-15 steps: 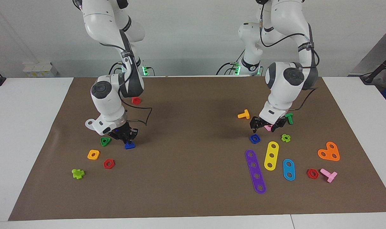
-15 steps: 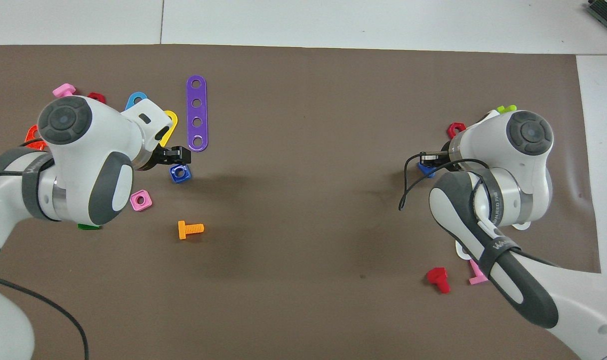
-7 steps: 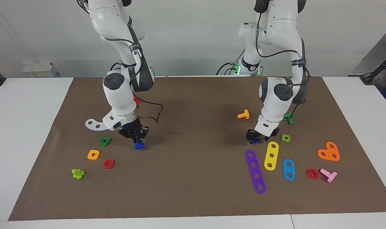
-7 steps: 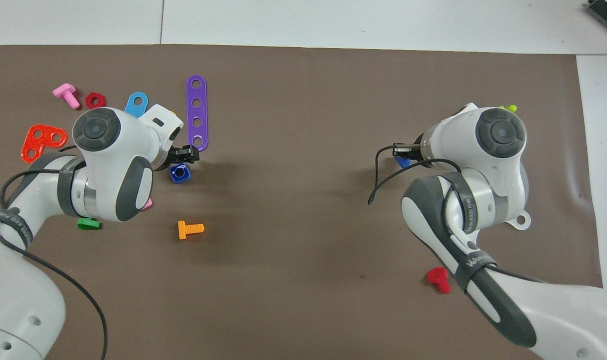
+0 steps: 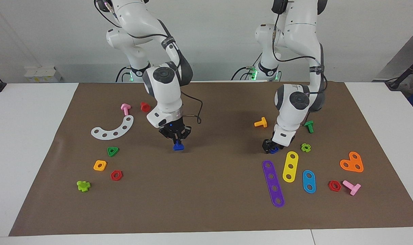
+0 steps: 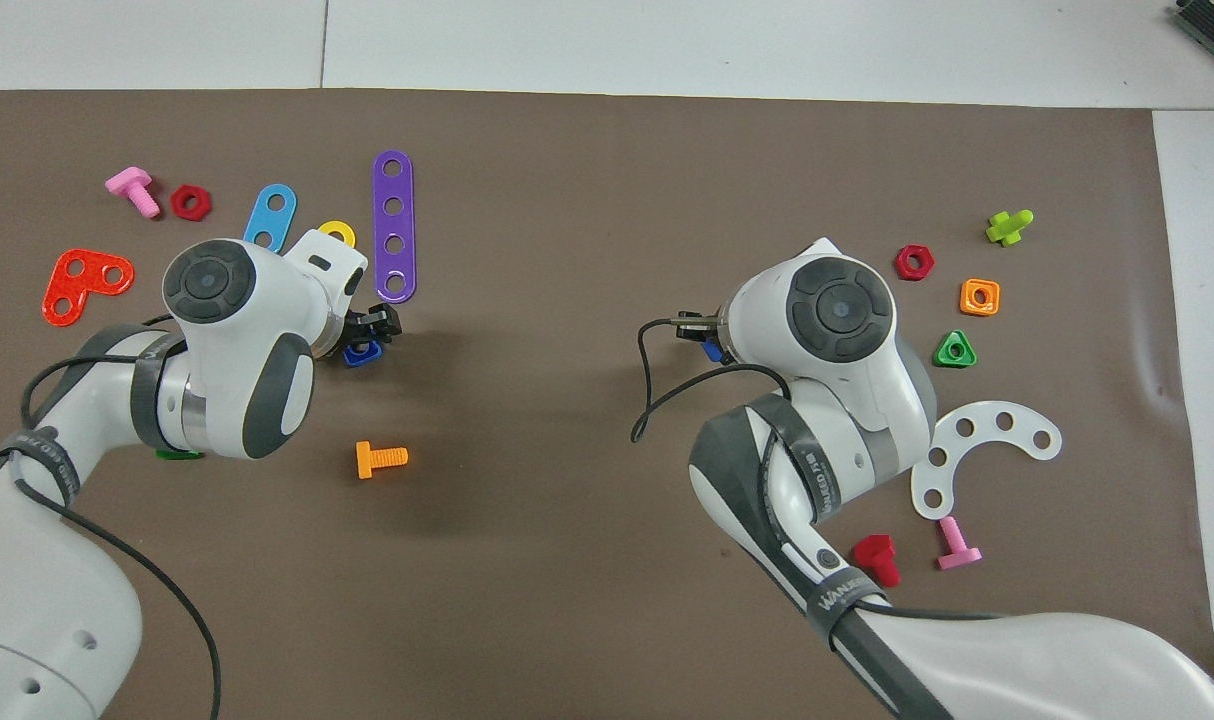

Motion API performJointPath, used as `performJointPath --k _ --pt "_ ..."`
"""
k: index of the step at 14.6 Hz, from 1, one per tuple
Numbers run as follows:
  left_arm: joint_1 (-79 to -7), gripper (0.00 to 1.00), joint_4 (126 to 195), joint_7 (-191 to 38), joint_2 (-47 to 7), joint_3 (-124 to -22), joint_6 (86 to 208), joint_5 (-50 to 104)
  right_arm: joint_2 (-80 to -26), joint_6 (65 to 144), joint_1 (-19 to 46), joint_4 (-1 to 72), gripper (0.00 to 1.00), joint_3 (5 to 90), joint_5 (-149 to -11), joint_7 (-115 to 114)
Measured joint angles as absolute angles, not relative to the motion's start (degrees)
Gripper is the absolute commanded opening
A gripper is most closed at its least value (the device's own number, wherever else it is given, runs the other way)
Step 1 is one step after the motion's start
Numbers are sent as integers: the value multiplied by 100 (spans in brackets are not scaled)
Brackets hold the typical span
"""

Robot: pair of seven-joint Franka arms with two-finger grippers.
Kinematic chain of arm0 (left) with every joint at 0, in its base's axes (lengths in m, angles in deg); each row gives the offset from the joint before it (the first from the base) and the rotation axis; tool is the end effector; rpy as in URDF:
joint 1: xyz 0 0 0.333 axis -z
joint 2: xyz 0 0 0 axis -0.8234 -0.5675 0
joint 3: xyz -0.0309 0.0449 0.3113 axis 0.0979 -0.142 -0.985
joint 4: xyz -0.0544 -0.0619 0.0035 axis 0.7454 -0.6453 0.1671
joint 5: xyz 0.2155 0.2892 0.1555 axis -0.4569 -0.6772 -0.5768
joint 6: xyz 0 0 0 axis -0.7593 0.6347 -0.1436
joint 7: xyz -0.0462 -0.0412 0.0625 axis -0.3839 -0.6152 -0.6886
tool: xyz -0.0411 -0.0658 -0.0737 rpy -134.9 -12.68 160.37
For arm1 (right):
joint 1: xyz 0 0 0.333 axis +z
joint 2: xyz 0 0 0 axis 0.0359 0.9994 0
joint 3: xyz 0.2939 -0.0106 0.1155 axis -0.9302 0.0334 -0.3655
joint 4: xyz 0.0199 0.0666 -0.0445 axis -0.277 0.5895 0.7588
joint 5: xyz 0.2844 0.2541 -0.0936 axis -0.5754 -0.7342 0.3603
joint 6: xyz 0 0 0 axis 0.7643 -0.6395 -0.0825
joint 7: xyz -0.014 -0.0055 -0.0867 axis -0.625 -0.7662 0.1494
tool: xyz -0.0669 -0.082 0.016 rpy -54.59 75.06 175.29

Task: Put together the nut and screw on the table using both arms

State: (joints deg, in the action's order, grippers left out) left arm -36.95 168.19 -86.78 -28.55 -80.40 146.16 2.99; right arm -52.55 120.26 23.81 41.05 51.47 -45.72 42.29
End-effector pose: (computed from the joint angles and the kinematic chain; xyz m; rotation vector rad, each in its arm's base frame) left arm 0.5839 -0.1444 0.2902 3.1152 0.3481 0.0751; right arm 0.5737 0.2628 0.3692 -3.0869 0.2108 -0.2162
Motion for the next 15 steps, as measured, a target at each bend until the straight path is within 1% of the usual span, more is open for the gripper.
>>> performJointPath --k 2,3,5,7,8,9,11,12,13,15 --pt "-3695 58 16820 -8772 -2851 -8040 14616 299 -5171 12026 2576 4091 0 5146 -4572 4470" --pt "-3692 55 16820 -8805 -2847 -8038 14616 299 -5101 12026 2683 4064 0 5145 -4568 4618" --pt "-3652 46 16820 -8844 -2823 -8033 14616 298 -4949 12031 2874 3954 0 5146 -4553 4899" --pt "-3588 27 16818 -8881 -2813 -8024 14616 297 -4880 12032 2941 3861 0 5146 -4554 5055" --pt "-3561 22 16819 -8888 -2810 -8024 14616 297 -4872 12032 2945 3847 3 5147 -4555 5102" --pt "-3541 16 16819 -8892 -2810 -8023 14616 297 -4868 12031 2945 3839 19 5147 -4556 5136" --pt "-3535 6 16820 -8892 -2810 -8022 14616 296 -4858 12028 2970 3840 20 5144 -4557 5221" --pt "-3535 4 16816 -8892 -2810 -8023 14616 296 -4847 12018 3009 3849 23 5144 -4557 5245" --pt "-3533 2 16799 -8892 -2809 -8022 14616 295 -4839 12005 3048 3862 35 5143 -4558 5270" --pt "-3508 1 16693 -8892 -2808 -8022 14585 294 -4832 11993 3104 3872 100 5143 -4558 5301"
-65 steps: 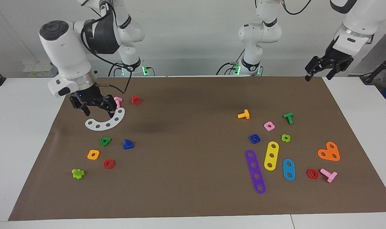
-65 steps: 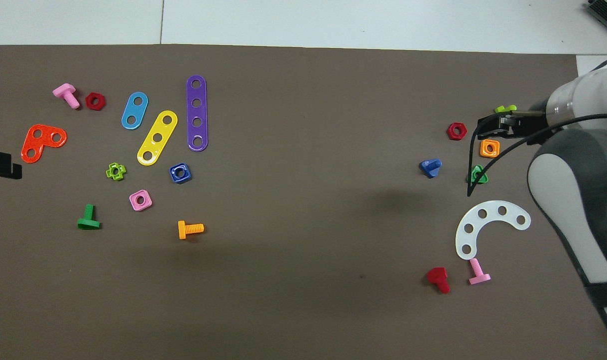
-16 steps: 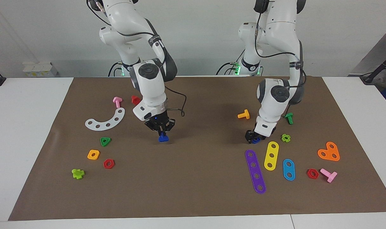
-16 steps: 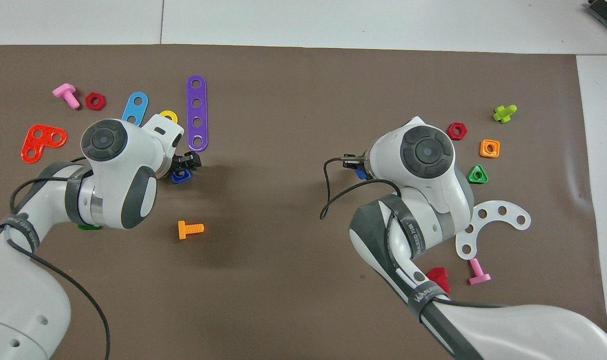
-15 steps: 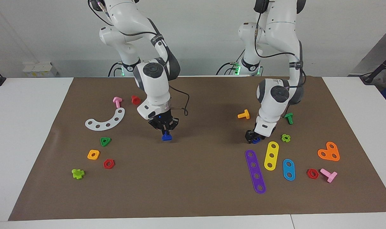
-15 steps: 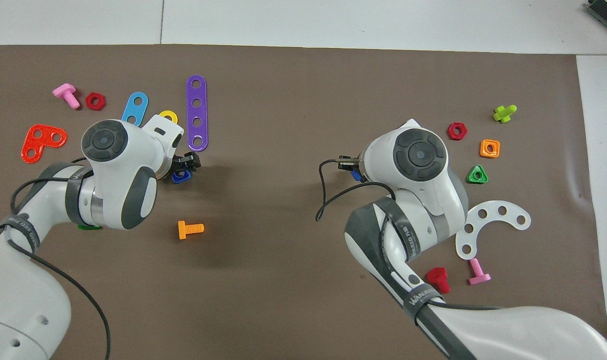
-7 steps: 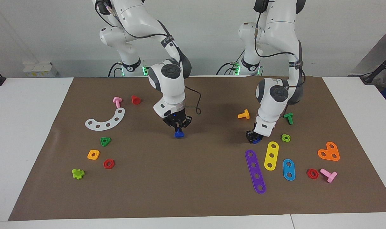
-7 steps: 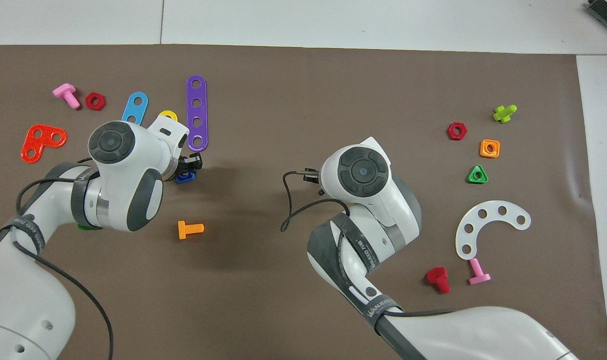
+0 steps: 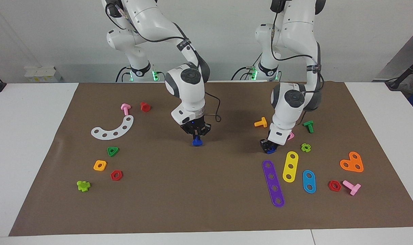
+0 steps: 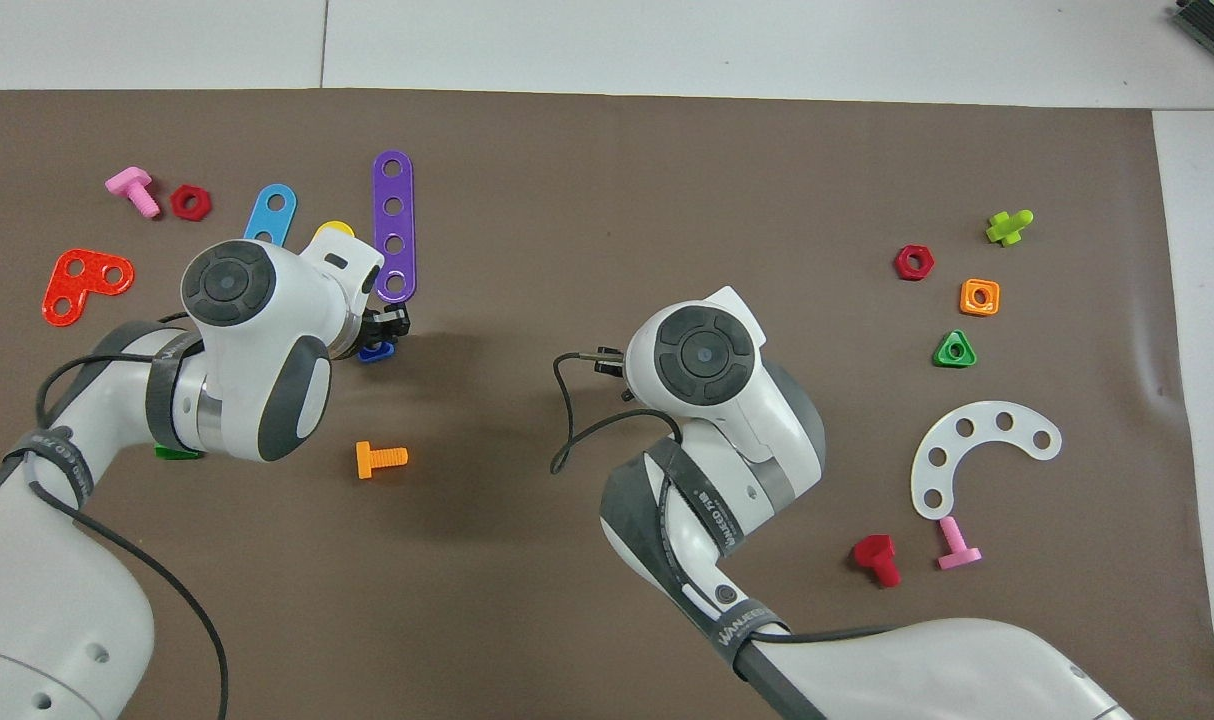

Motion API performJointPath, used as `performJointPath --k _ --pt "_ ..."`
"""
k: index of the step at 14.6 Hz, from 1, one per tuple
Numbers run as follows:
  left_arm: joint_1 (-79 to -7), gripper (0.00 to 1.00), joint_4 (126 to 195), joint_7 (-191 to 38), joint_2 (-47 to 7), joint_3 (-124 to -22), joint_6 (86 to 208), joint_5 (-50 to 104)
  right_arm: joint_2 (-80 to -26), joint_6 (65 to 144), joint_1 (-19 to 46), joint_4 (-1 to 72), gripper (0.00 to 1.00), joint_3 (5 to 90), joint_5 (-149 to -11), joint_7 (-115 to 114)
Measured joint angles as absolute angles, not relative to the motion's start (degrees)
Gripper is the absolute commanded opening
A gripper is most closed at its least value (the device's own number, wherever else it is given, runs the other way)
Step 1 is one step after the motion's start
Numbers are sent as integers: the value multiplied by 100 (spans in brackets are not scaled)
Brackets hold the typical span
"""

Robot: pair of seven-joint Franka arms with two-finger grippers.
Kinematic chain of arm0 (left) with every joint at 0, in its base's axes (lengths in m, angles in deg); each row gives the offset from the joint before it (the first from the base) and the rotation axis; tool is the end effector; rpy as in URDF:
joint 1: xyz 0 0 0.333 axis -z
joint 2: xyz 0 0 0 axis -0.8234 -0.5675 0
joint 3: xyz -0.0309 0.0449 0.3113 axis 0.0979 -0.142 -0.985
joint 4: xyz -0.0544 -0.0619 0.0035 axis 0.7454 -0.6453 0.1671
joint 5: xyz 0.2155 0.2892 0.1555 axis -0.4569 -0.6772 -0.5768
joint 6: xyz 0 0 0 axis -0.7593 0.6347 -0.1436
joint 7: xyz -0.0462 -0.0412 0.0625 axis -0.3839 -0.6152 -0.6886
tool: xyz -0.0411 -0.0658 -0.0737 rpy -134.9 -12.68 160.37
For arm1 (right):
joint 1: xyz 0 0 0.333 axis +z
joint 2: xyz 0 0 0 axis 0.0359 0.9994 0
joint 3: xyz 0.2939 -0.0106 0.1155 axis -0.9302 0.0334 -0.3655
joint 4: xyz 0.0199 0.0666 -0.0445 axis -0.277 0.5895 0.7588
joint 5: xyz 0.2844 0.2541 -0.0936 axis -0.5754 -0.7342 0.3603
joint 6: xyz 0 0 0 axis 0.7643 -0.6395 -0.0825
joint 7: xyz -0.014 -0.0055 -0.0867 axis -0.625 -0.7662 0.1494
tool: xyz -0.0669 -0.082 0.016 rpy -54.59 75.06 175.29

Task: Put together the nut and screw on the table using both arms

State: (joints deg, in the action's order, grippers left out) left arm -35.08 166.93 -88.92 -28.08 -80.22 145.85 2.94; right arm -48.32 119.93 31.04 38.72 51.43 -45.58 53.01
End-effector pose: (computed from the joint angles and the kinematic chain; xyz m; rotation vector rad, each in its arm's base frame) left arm 0.5846 -0.1672 0.3039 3.1020 0.3479 0.1093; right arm 0.5457 0.3388 0.3404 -3.0838 0.3026 -0.1545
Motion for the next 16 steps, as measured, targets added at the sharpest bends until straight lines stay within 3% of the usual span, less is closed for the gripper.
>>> performJointPath --k 7,16 --pt "-3080 1 15828 -8911 -2837 -8006 13795 294 -5096 11907 3071 3785 100 5165 -4557 5303" --pt "-1445 1 15297 -10348 -2955 -7974 13559 425 -6693 10144 1630 3734 100 5213 -4556 3603"
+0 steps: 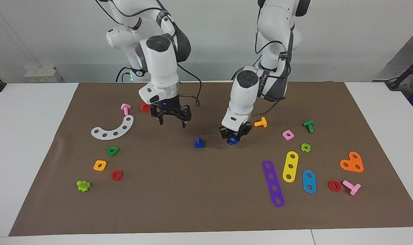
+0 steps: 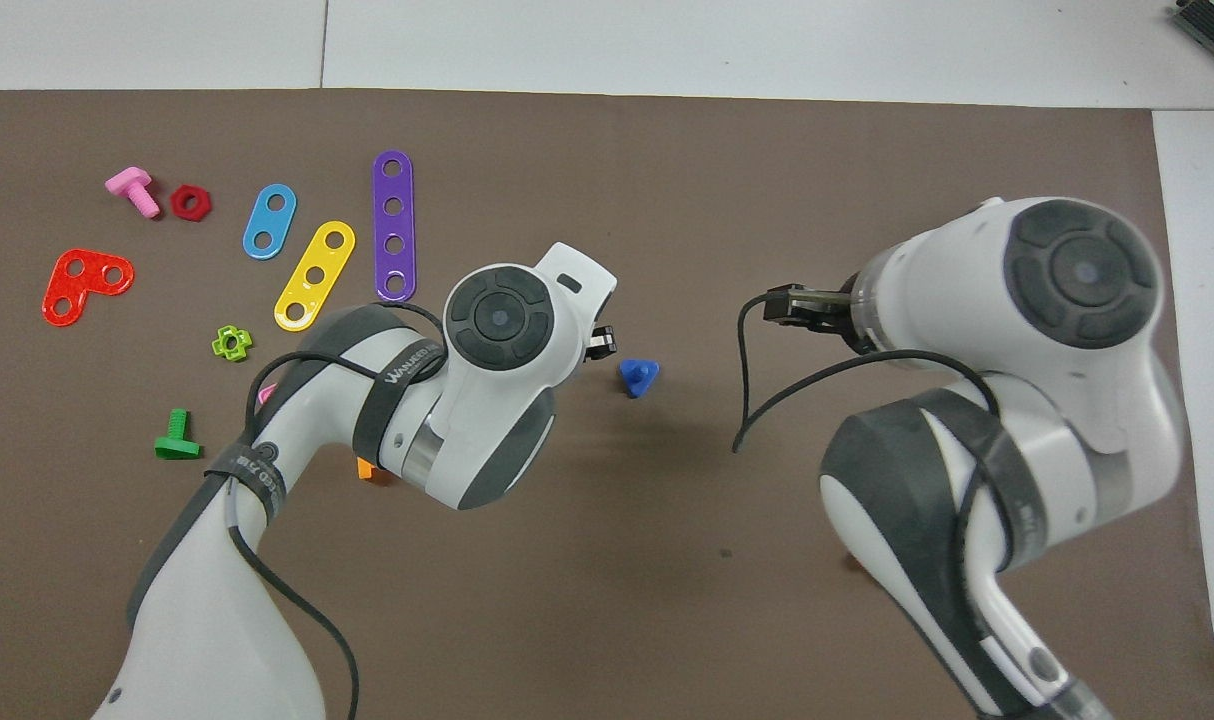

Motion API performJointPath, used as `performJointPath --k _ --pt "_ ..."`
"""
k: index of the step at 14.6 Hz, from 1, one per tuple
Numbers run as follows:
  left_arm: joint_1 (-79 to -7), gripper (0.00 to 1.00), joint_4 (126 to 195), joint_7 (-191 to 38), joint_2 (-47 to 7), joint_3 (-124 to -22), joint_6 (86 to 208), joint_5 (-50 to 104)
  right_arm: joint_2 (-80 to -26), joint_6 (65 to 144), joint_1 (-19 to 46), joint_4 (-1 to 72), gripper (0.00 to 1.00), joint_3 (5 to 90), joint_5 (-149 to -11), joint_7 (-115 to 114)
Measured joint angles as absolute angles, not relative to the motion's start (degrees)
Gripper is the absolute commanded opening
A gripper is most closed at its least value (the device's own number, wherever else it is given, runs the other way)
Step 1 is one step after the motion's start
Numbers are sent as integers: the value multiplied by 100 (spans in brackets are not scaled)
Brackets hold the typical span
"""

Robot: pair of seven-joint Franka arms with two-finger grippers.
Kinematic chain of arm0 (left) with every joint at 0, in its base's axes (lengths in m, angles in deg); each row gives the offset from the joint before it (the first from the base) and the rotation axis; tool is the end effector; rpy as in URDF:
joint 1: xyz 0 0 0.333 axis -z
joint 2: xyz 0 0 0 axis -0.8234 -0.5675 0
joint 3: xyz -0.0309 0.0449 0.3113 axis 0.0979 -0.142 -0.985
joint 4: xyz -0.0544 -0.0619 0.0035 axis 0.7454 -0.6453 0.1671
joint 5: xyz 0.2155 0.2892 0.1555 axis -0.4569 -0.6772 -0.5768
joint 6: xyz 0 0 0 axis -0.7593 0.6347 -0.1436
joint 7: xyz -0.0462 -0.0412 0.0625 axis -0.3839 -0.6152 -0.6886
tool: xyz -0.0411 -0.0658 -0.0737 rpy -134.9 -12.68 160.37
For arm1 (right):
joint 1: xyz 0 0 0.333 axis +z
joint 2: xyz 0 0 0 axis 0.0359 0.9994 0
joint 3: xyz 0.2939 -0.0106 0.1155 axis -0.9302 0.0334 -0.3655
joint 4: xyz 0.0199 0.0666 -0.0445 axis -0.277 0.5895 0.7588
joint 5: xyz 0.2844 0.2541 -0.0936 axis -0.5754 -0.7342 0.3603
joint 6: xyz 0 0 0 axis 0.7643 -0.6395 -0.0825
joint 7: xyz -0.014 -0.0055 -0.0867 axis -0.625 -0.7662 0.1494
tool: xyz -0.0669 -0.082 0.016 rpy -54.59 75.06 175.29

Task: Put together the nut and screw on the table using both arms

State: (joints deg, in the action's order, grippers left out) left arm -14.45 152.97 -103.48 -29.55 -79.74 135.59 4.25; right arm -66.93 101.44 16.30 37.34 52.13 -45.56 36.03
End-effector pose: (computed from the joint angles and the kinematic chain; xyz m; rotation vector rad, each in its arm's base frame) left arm 0.5205 -0.3974 0.3805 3.0529 0.1801 0.1170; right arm 0.5604 0.1638 0.5204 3.1133 -0.2863 0.2212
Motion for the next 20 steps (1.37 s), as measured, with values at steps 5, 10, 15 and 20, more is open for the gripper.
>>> performJointPath --k 5,10,15,20 --pt "-1095 1 14868 -10416 -3198 -7976 13560 621 -7033 9853 678 3731 100 5248 -4588 2530" --pt "-919 0 14434 -10519 -3665 -7977 13563 667 -7050 9504 243 3486 100 5268 -4742 1967" --pt "-919 0 14367 -10519 -3743 -7990 13608 668 -7050 8971 235 2969 100 5267 -4922 1964" --pt "-911 0 14401 -10519 -3814 -7984 13705 668 -7023 8903 232 2924 100 5259 -4923 1932"
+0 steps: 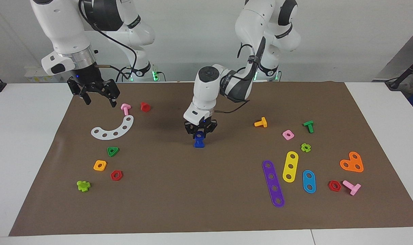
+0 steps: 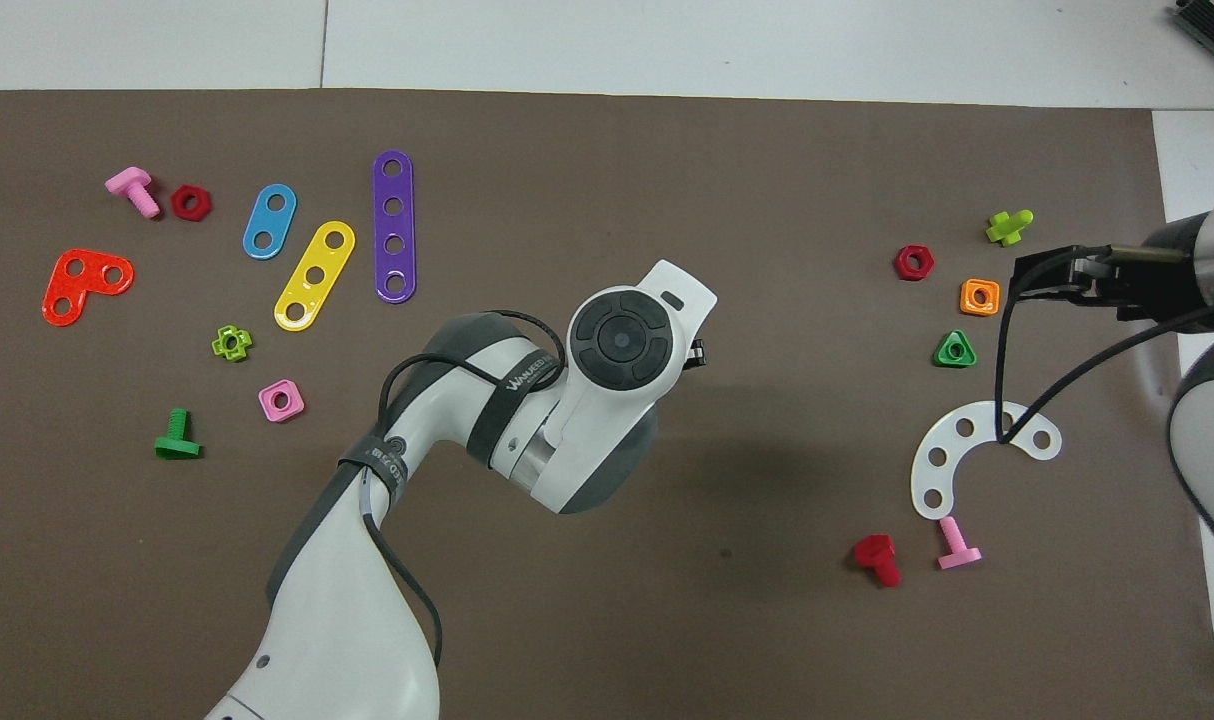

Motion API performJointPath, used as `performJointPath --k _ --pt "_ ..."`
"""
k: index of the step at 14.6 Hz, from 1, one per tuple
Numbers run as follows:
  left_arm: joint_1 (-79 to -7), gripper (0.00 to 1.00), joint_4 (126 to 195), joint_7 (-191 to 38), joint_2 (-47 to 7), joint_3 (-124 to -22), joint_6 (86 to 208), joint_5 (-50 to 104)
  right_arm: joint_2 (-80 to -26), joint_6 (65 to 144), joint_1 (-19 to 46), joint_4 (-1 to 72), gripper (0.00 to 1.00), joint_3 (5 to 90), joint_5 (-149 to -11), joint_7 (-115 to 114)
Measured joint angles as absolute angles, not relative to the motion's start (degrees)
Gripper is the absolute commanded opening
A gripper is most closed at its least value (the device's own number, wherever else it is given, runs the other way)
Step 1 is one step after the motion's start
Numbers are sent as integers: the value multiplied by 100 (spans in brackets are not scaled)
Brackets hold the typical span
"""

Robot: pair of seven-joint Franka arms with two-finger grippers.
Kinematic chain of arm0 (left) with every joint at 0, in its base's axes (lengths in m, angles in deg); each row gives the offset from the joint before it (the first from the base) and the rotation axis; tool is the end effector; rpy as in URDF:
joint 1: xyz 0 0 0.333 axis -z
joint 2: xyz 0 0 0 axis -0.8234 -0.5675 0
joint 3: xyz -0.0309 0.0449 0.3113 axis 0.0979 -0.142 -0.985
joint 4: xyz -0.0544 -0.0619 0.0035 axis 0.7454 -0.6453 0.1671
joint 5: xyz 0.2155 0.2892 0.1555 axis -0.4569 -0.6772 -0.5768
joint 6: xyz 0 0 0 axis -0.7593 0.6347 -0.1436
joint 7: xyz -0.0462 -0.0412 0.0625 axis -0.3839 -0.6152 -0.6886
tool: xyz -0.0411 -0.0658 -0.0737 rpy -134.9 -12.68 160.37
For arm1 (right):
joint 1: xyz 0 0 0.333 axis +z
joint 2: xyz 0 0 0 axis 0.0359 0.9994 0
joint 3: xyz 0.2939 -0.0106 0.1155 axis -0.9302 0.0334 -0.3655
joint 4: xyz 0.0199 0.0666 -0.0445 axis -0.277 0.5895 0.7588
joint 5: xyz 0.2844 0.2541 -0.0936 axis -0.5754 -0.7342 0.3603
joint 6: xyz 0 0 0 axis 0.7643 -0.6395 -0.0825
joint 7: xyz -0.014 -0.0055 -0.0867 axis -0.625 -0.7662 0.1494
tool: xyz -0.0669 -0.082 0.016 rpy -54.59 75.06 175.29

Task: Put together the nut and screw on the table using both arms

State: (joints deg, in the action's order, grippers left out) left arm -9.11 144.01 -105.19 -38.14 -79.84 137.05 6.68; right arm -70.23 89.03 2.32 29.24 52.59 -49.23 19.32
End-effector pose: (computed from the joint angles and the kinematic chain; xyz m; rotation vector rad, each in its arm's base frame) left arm 0.5106 -0.4745 0.3559 3.0113 0.1131 0.1181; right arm 0.5620 0.0224 0.6012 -3.1159 0.2599 -0.1715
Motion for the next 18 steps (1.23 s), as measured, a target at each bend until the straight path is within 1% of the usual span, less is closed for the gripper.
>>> performJointPath --k 11,12,13,14,16,17,18 --pt "-847 1 14651 -10519 -3876 -7989 13944 668 -7018 8883 227 2986 100 5244 -4923 1929" --pt "-847 9 14676 -10519 -3877 -7990 13955 668 -7018 8883 226 2986 100 5244 -4923 1929" --pt "-847 14 14689 -10519 -3877 -7990 13960 668 -7018 8883 225 2986 100 5244 -4923 1929" --pt "-846 21 14693 -10519 -3877 -7990 13964 668 -7018 8883 225 2986 100 5244 -4923 1929" --pt "-846 52 14694 -10519 -3877 -7991 13971 668 -7018 8883 225 2986 100 5244 -4923 1929" --pt "-846 69 14694 -10519 -3877 -7991 13981 668 -7018 8883 225 2986 100 5244 -4923 1929" --pt "-846 78 14694 -10519 -3877 -7991 13993 668 -7018 8883 225 2986 100 5243 -4923 1929"
